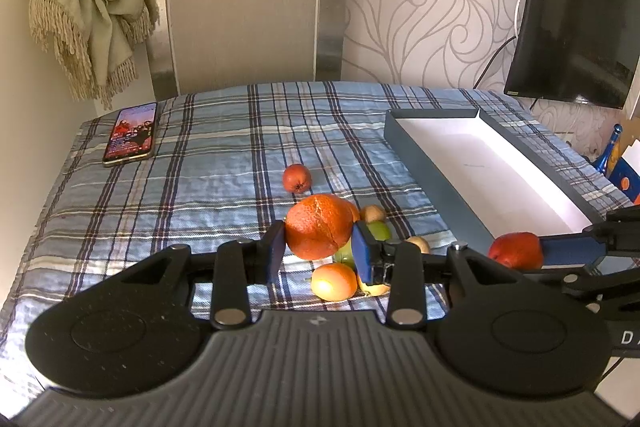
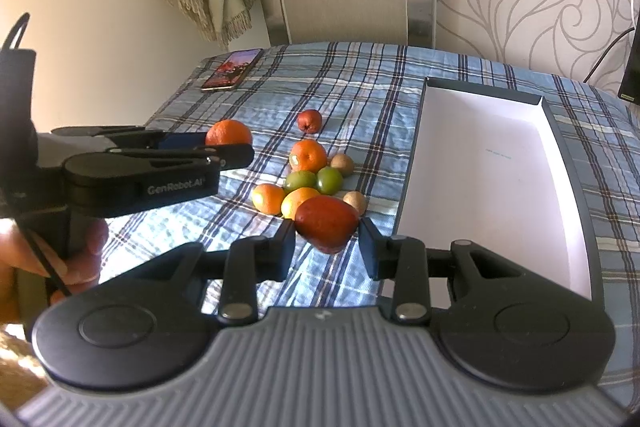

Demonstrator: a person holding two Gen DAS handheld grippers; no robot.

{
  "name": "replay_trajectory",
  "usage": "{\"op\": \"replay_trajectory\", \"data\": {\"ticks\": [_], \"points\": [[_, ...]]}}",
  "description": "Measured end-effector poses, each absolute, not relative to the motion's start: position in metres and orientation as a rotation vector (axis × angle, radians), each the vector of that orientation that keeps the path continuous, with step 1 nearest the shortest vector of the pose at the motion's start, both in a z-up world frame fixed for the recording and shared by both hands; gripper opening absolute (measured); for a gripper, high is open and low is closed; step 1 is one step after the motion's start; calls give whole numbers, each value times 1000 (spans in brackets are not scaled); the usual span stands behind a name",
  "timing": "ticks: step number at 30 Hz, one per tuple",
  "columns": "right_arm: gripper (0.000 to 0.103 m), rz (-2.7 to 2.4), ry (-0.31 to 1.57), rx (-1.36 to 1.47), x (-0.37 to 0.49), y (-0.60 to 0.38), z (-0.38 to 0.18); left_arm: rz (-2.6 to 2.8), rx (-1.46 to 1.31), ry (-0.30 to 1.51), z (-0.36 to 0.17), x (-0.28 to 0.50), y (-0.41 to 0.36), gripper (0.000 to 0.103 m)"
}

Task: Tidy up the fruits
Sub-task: 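Lift the orange and red apple and carry both toward the white box, then lower the orange into the white box and open the left tool while the right tool holds the apple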

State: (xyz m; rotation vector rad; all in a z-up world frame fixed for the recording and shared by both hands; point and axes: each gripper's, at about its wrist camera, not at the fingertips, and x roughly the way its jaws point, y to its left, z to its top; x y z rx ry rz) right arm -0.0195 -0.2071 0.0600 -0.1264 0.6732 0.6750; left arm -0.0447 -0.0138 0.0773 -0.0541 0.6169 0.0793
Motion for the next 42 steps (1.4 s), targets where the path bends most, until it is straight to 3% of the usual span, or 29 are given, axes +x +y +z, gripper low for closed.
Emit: {"op": "replay_trajectory", "data": {"ticks": [42], "points": [[37, 535, 652, -72, -15, -252, 67, -88, 1, 583, 86, -3, -63, 41]]}}
